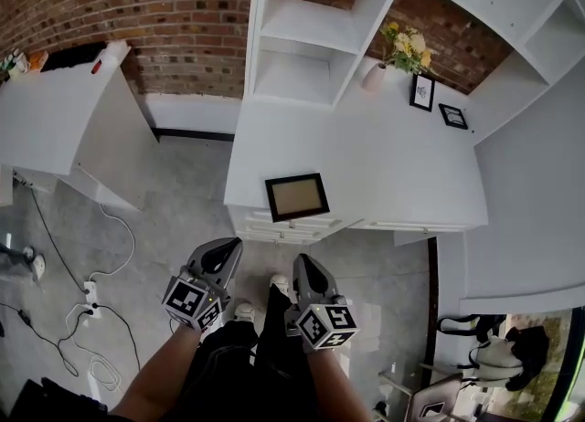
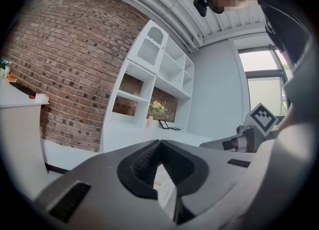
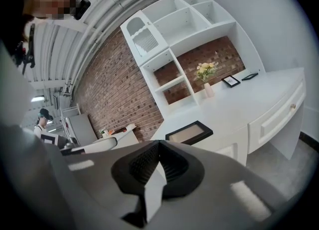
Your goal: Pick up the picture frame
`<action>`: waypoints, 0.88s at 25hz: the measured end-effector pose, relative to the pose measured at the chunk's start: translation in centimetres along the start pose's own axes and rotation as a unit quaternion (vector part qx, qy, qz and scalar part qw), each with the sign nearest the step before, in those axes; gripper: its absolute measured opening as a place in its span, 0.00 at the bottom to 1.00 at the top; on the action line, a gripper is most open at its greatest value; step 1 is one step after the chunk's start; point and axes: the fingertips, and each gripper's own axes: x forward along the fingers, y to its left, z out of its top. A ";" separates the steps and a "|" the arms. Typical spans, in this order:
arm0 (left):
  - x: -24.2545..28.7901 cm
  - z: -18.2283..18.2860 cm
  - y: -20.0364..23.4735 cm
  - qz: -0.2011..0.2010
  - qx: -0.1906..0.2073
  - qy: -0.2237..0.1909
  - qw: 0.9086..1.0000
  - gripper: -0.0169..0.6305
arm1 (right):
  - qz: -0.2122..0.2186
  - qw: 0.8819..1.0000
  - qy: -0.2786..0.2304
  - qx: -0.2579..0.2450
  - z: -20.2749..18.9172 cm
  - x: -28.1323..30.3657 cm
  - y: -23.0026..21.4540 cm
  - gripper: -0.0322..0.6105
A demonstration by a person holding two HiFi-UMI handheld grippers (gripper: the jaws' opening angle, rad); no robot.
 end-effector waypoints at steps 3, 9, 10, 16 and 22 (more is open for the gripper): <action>0.9 -0.7 0.6 0.011 -0.003 0.004 1.000 0.04 | -0.003 1.000 0.010 0.013 -0.4 1.5 -0.8 0.06; 2.5 -1.3 0.5 0.016 -0.004 0.007 1.000 0.04 | 0.003 0.997 0.030 0.068 -1.4 3.8 -2.0 0.12; 2.7 -1.4 0.6 0.018 -0.006 0.008 1.000 0.04 | 0.003 0.996 0.032 0.084 -1.6 4.1 -2.1 0.14; 3.3 -2.5 0.9 0.029 -0.017 0.020 0.999 0.04 | 0.002 0.987 0.045 0.156 -2.5 5.8 -2.6 0.17; 3.9 -3.1 1.4 0.044 -0.029 0.026 0.998 0.04 | 0.008 0.977 0.058 0.205 -3.4 7.3 -3.4 0.21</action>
